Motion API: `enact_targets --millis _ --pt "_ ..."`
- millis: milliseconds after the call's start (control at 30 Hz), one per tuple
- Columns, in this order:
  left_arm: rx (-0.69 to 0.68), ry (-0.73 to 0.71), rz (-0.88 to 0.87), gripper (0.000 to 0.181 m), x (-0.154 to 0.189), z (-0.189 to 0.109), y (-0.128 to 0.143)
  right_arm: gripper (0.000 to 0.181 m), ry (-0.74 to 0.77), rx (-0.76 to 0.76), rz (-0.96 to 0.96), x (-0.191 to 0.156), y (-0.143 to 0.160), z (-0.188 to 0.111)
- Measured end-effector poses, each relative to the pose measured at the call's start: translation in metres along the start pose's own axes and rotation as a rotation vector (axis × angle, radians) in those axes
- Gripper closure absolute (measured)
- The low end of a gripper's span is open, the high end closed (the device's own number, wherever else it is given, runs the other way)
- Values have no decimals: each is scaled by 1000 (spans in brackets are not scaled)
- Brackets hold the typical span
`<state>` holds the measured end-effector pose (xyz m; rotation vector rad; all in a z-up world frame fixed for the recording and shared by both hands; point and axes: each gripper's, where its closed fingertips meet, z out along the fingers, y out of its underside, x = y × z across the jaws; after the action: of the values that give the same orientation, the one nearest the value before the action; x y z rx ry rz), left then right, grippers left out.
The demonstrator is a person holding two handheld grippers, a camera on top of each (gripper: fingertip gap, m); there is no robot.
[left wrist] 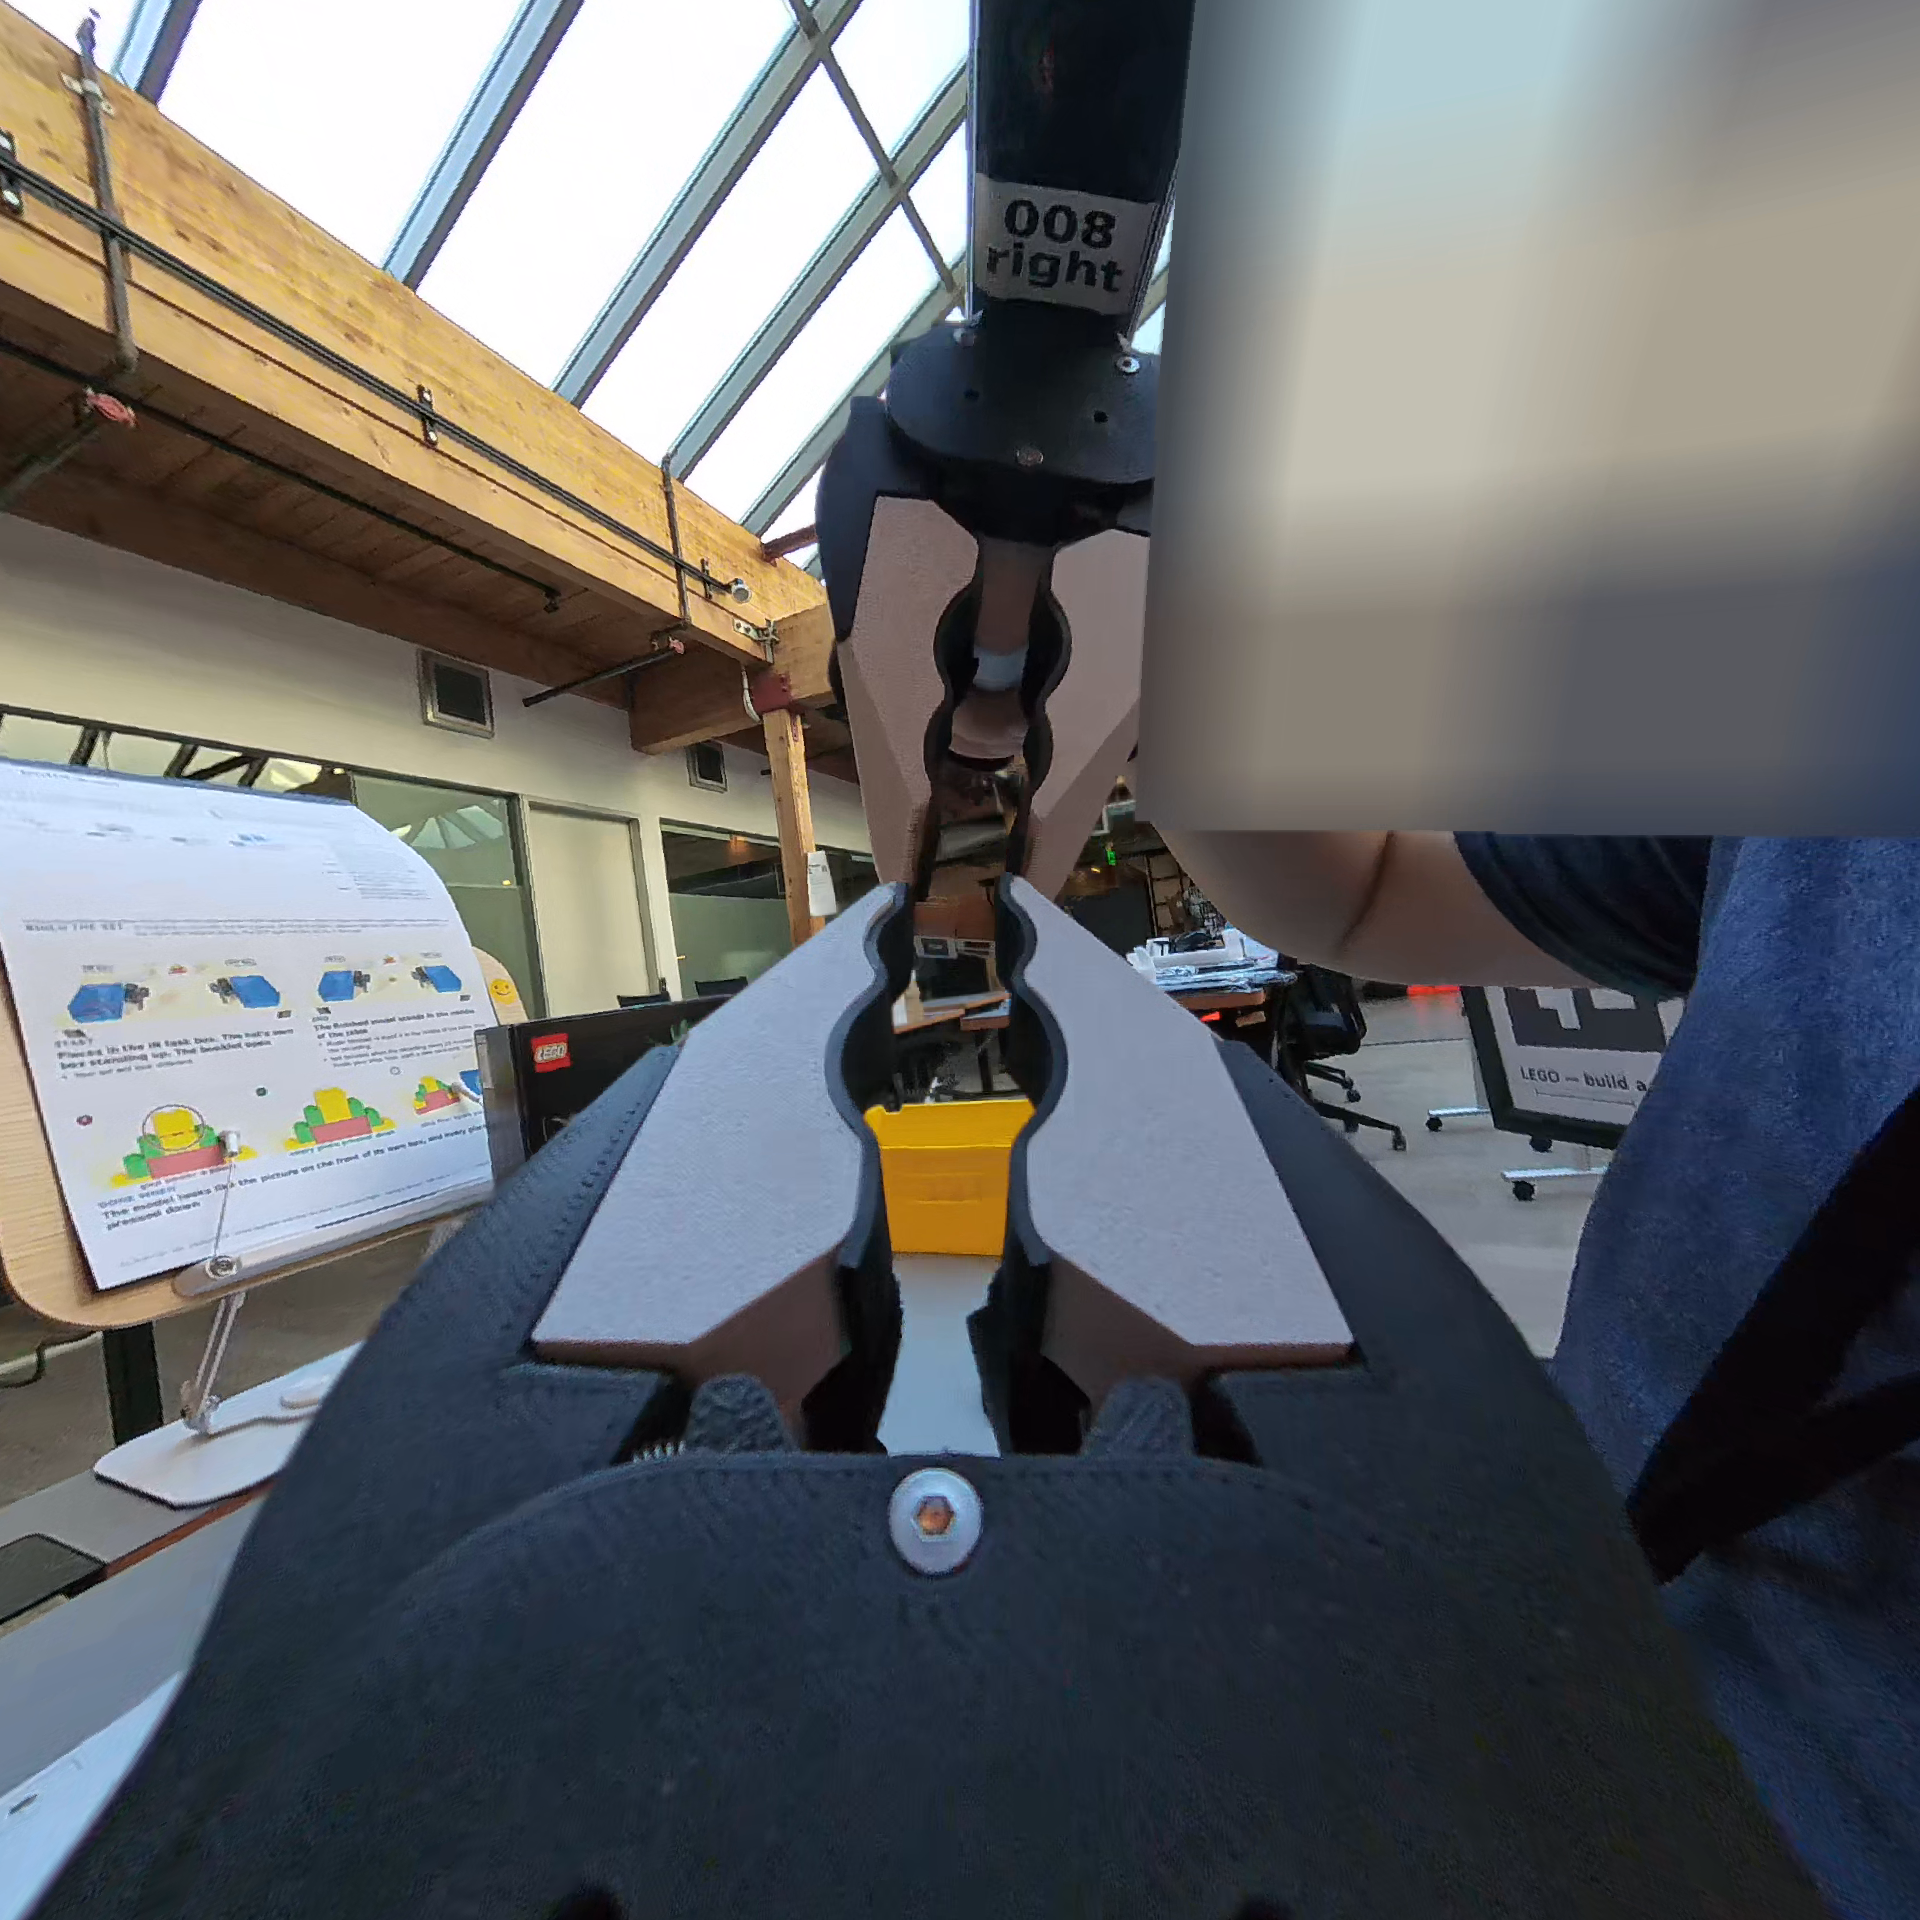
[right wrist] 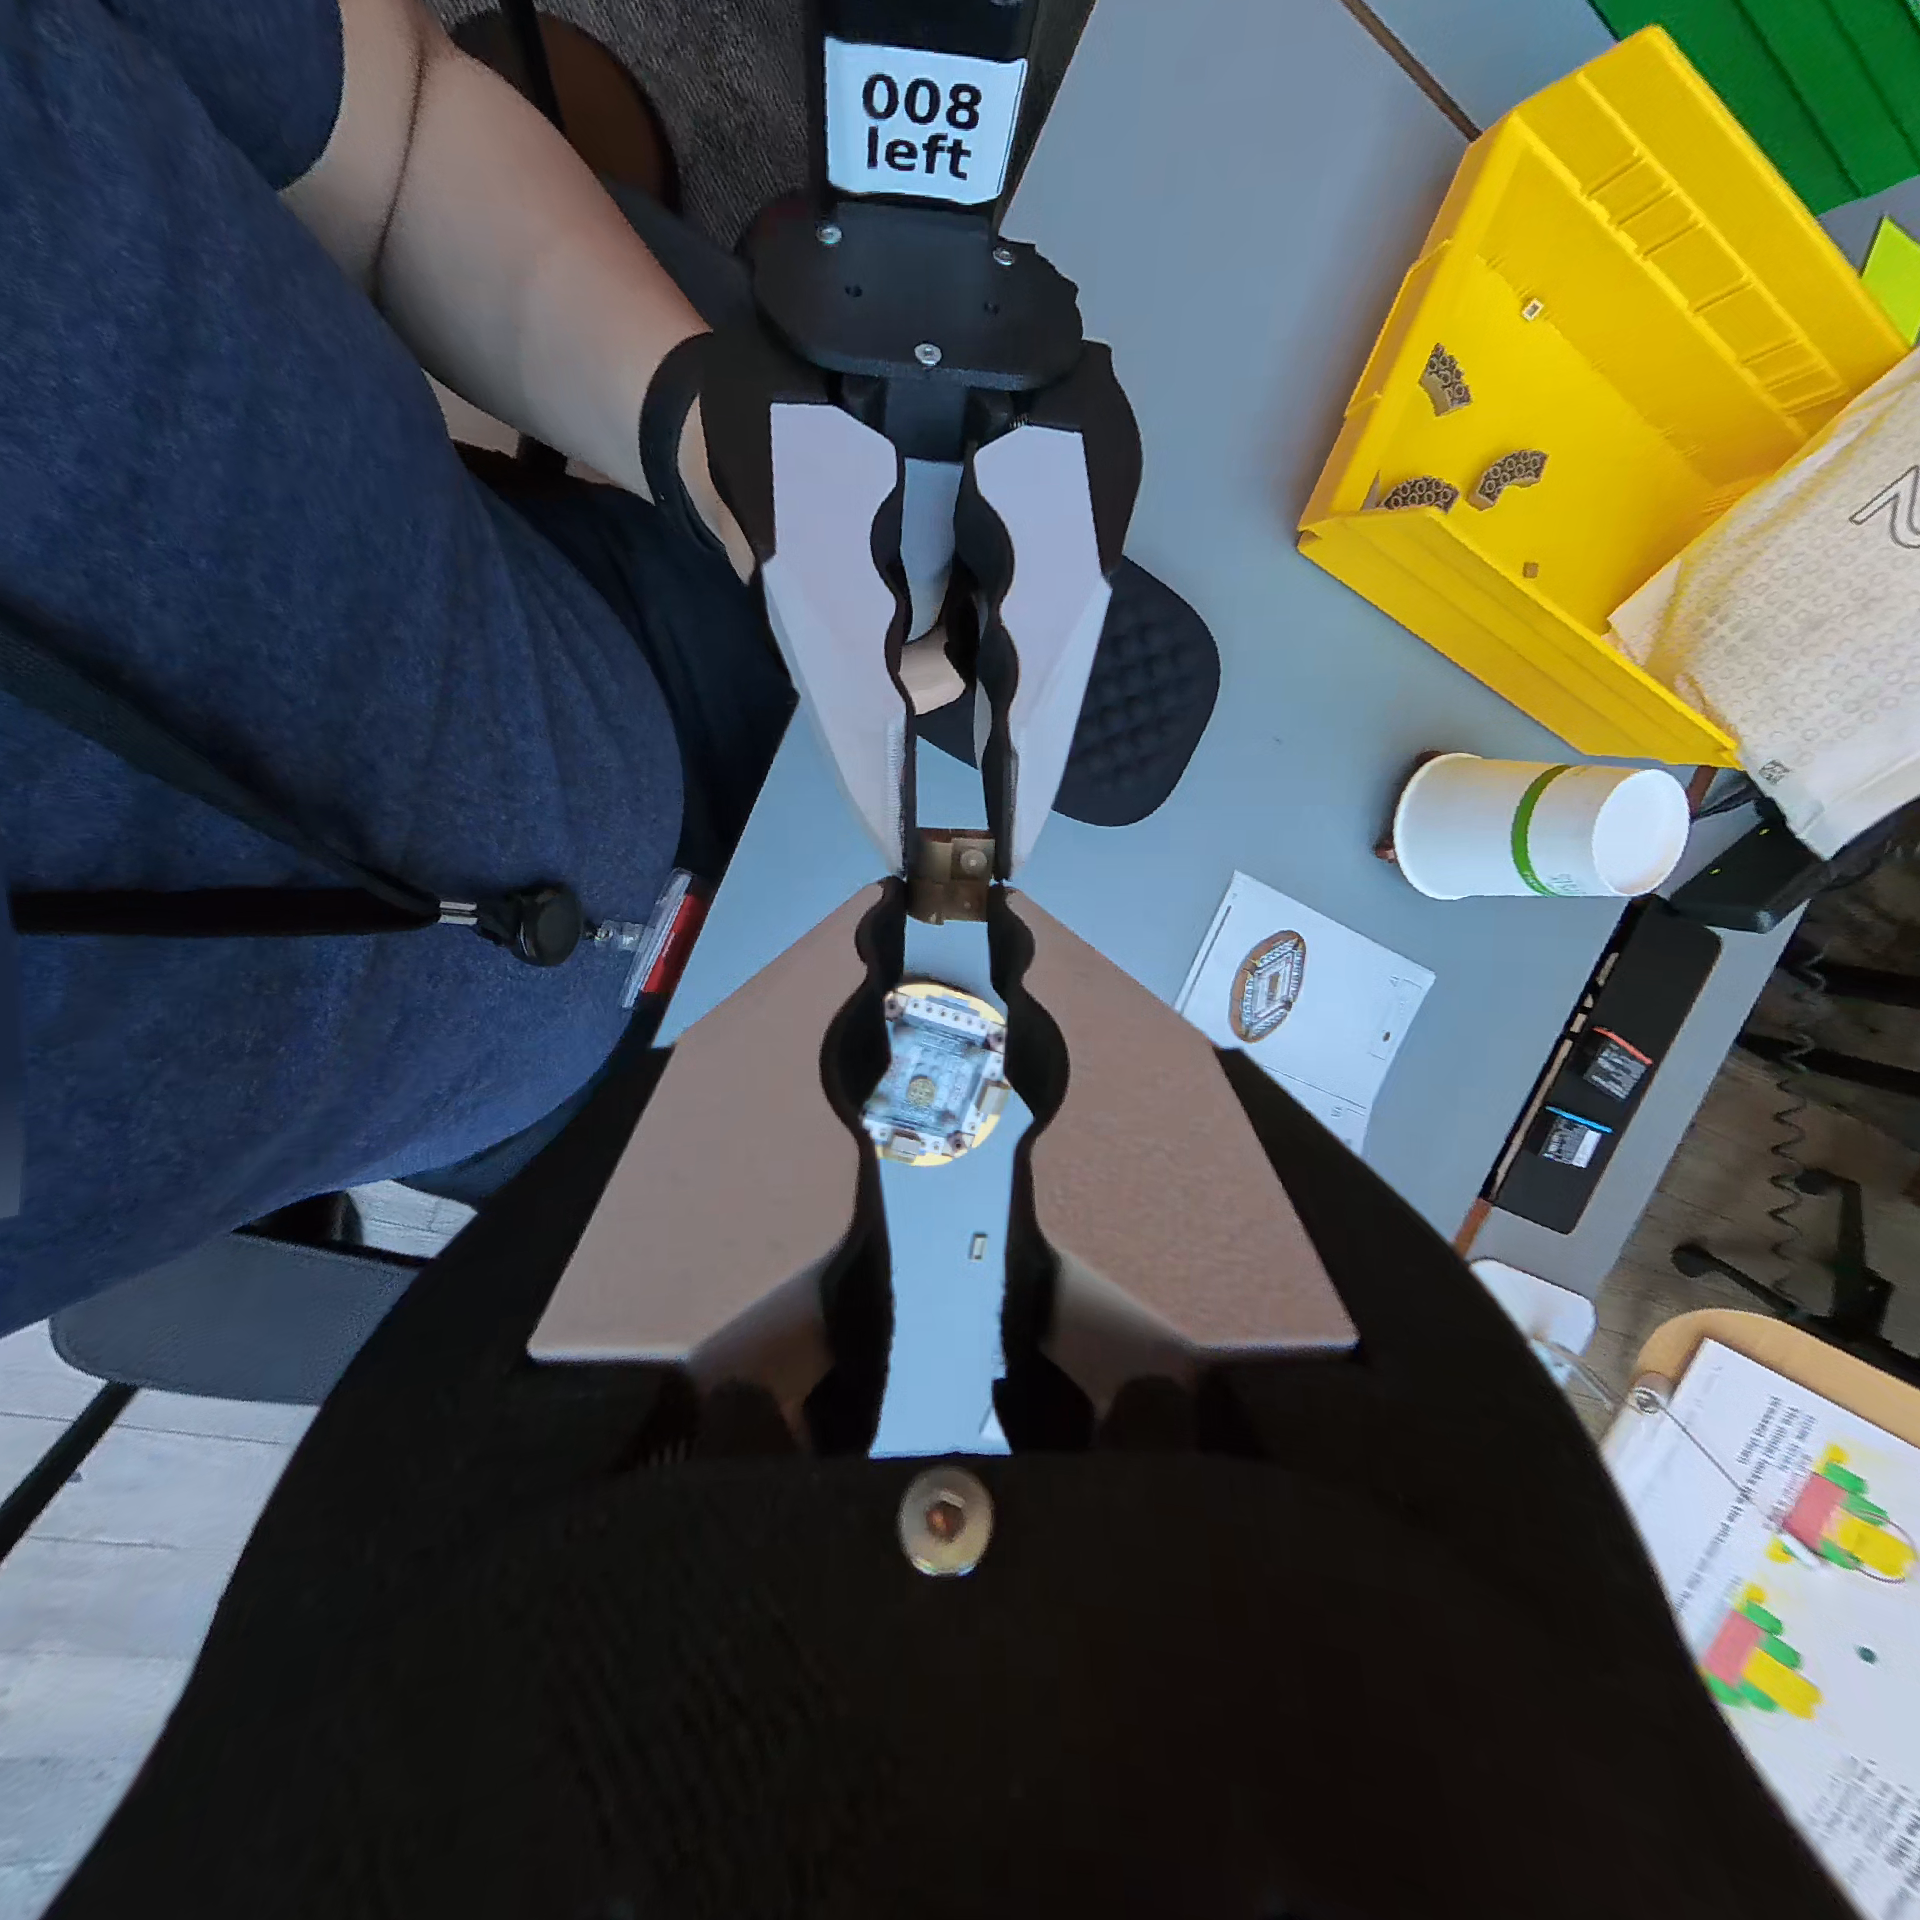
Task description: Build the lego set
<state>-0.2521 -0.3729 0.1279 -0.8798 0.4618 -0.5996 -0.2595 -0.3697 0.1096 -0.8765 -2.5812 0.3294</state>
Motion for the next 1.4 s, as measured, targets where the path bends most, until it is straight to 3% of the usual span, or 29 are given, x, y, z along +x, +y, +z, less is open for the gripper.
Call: enact_targets --millis 33,200,833,1400 --pt "12 -4 20 169 0 1 -4 167 10 -12 -16 1 -2 -3" --pt "45 2 101 168 2 7 -22 167 49 -71 -84 3 -13 -18" --pt "92 25 287 168 17 13 -54 163 155 43 -146 -1 -38 -41" --pt "56 152 333 169 35 14 -50 166 -50 99 -106 -21 -35 -40"
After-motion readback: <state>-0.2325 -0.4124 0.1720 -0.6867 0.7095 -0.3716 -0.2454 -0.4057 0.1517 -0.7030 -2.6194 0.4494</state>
